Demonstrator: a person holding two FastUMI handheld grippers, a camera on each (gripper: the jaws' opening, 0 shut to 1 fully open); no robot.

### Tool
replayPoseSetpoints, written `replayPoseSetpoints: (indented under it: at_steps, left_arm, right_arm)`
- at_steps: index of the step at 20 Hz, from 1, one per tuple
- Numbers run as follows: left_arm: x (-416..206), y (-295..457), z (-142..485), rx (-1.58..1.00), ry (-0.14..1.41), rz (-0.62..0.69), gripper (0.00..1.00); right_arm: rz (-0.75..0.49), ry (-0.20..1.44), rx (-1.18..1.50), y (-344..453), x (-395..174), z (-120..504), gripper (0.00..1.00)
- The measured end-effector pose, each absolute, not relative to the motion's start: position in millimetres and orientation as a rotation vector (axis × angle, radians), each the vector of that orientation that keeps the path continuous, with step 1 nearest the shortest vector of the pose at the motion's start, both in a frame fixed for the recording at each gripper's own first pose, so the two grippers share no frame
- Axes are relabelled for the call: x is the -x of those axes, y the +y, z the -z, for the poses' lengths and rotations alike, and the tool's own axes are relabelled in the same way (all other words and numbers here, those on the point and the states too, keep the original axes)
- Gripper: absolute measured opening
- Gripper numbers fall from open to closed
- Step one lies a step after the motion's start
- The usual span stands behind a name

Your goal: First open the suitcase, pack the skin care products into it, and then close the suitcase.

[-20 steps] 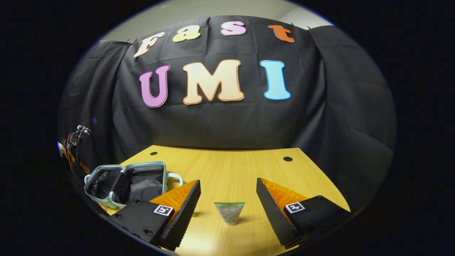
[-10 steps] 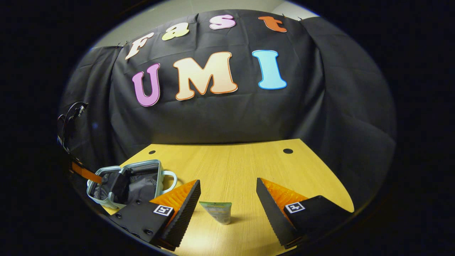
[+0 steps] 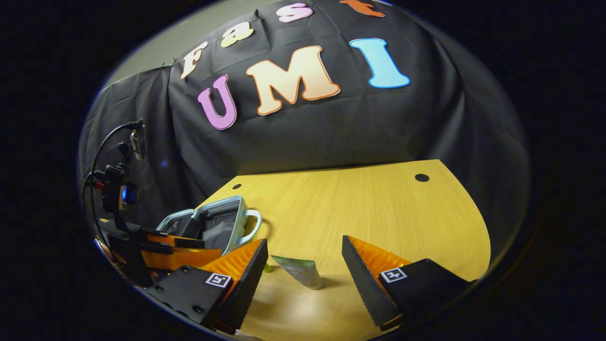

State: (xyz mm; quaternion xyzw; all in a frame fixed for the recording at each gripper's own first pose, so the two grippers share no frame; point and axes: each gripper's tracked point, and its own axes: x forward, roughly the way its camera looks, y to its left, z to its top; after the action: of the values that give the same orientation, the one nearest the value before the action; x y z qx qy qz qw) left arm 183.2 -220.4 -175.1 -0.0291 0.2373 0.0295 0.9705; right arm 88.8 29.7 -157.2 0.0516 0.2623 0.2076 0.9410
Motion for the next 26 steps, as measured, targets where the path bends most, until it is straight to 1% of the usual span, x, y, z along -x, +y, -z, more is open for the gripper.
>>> replayPoseSetpoints:
  at_steps: [3,7,9,10,11,12,13,14,15,16,17,18,20,21,22,23,24,25,26]
  left_arm:
    - [-206,-221,192,0.092,0.425,-0.115,0.96]
    - [-236,-235,208,0.115,0.386,-0.103,0.95]
    - [-249,-235,214,0.09,0.374,-0.123,0.92]
    - [-255,-236,218,0.088,0.367,-0.129,0.89]
    - [-260,-238,221,0.095,0.364,-0.127,0.78]
    - [-263,-238,225,0.098,0.364,-0.134,0.71]
    - [-266,-236,229,0.098,0.366,-0.14,0.68]
    - [-267,-234,234,0.1,0.369,-0.153,0.58]
    - [-269,-232,239,0.103,0.377,-0.162,0.58]
    - [-269,-229,241,0.1,0.383,-0.171,0.28]
    - [-269,-230,240,0.099,0.384,-0.168,0.3]
    - [-270,-231,240,0.096,0.385,-0.161,0.2]
    - [-267,-230,239,0.087,0.39,-0.165,0.18]
    - [-264,-230,238,0.089,0.394,-0.168,0.15]
    - [-261,-231,235,0.097,0.395,-0.169,0.17]
    - [-258,-233,230,0.108,0.392,-0.162,0.17]
    - [-254,-233,224,0.117,0.387,-0.162,0.17]
    - [-251,-233,216,0.126,0.375,-0.166,0.17]
    - [-246,-231,211,0.137,0.375,-0.168,0.17]
  right_arm:
    - [-0.485,0.558,-0.084,31,-91,167,0.98]
    - [-0.577,0.588,-0.057,38,-89,186,0.98]
    - [-0.61,0.595,-0.046,41,-90,196,0.98]
    - [-0.624,0.599,-0.037,42,-90,203,0.98]
    - [-0.635,0.604,-0.03,43,-91,208,0.98]
    - [-0.649,0.611,-0.02,44,-89,214,0.98]
    - [-0.661,0.615,-0.011,44,-88,220,0.98]
    - [-0.672,0.623,-0.004,44,-87,226,0.98]
    - [-0.679,0.632,-0.004,44,-87,231,0.98]
    - [-0.686,0.646,-0.008,44,-84,237,0.98]
    - [-0.693,0.658,-0.011,46,-83,241,0.98]
    - [-0.699,0.662,-0.01,47,-84,244,0.98]
    - [-0.708,0.661,0.004,51,-86,251,0.98]
    - [-0.715,0.66,0.006,53,-87,254,0.94]
    - [-0.724,0.66,0.006,57,-88,257,0.98]
    - [-0.722,0.657,0.014,57,-90,259,0.98]
    - [-0.723,0.656,0.022,59,-91,262,0.87]
    - [-0.722,0.663,0.022,61,-92,265,0.84]
    - [-0.725,0.67,0.017,64,-92,269,0.77]
